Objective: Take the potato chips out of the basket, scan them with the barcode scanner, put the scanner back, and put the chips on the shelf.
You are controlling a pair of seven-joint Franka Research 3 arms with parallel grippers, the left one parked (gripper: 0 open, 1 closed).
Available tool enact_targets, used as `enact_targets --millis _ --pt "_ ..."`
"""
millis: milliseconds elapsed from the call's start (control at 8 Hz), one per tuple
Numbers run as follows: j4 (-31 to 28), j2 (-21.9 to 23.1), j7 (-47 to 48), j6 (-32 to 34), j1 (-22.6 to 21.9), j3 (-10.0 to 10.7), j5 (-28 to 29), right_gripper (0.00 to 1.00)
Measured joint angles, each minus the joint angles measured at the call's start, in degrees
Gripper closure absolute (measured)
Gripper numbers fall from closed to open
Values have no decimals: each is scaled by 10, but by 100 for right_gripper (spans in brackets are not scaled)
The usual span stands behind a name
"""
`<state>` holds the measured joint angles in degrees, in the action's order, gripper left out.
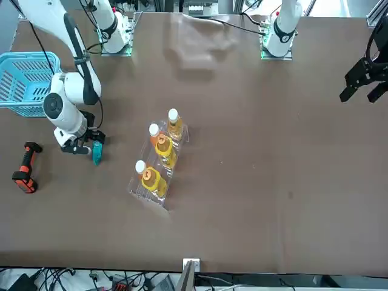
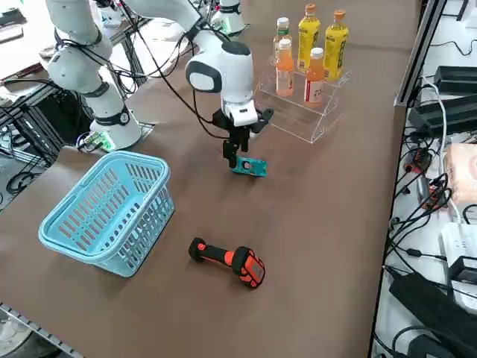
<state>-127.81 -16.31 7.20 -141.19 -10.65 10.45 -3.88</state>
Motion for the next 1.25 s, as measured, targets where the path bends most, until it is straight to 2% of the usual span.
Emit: enact_targets --millis 250,375,625,875,1250 --pt "5 37 -25 18 5 9 0 0" --pt "11 44 -64 24 23 17 0 0" --pt "36 44 -193 30 108 24 0 0" --pt "73 25 -306 30 195 26 0 0" --pt "158 -37 -386 30 260 25 15 0"
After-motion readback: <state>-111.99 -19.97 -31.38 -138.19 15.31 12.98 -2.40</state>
